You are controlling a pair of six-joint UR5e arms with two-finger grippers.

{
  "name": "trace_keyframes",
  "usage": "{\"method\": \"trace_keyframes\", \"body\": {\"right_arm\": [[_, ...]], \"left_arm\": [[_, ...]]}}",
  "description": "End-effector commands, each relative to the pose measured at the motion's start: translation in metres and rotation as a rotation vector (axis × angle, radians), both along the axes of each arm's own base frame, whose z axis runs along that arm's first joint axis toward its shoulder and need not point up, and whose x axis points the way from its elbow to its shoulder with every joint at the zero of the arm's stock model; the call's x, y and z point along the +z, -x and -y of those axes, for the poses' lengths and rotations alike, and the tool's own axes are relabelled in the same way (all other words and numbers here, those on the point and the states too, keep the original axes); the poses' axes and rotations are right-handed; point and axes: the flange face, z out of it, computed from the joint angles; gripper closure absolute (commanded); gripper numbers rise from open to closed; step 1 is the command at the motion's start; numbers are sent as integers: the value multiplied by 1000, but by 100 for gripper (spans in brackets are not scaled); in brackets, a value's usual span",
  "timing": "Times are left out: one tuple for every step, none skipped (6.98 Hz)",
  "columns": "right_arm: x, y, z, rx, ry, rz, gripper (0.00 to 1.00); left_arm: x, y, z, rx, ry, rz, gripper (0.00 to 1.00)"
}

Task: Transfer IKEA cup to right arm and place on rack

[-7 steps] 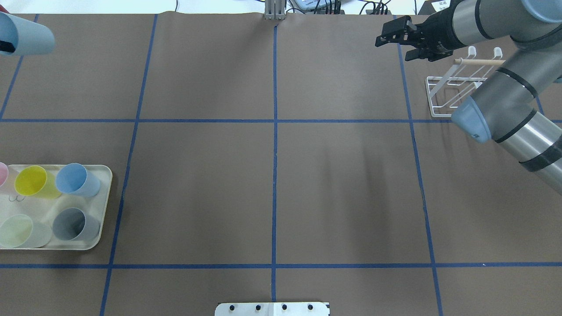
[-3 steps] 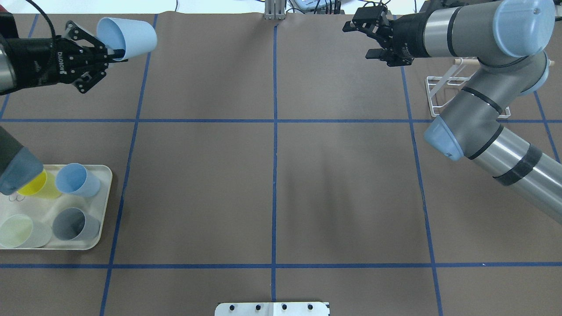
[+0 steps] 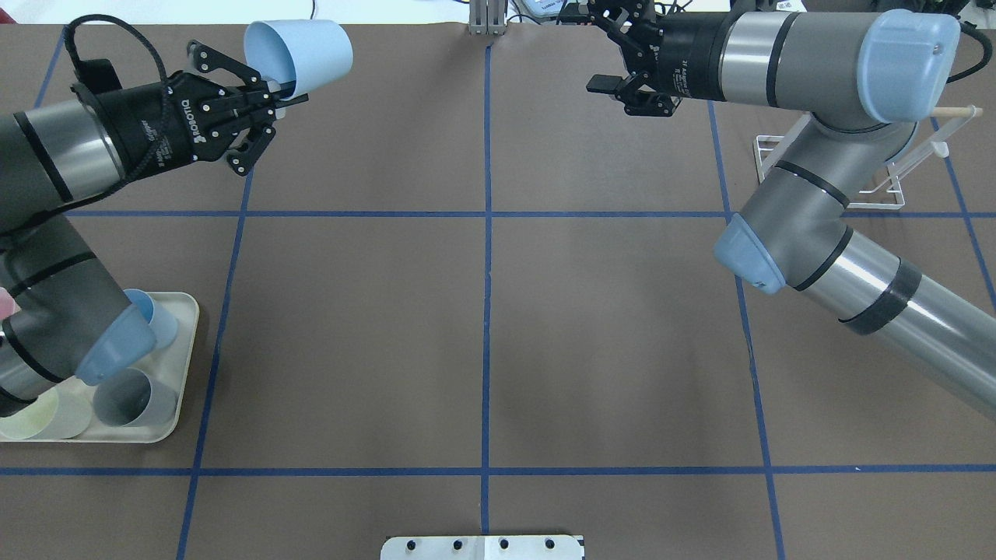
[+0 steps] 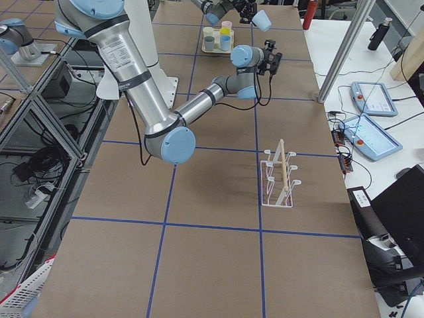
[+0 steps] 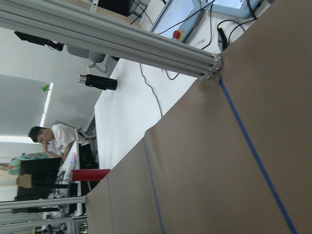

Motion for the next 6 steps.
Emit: {"method": "trace_keyframes", "body": {"right_arm": [[-26,20,-21,14,18,154,1],[-30,25,-26,15,15,180,1],[-34,24,-28,10,16,193,1],[-37,24,-28,10,13,202,1],[-41,25,-29,6,10,207,1],[-46,28,-29,3,6,212,1]], "left_arm": [[-43,-40,-20,-16,-11,-126,100],[-60,-52,-26,-33,-1,-174,100],[-68,-51,-32,-44,-24,-232,100],[-64,-53,-31,-60,-21,-250,100],[-65,-60,-31,-55,-21,-249,100],[-71,-65,-29,-54,-26,-253,100]]}}
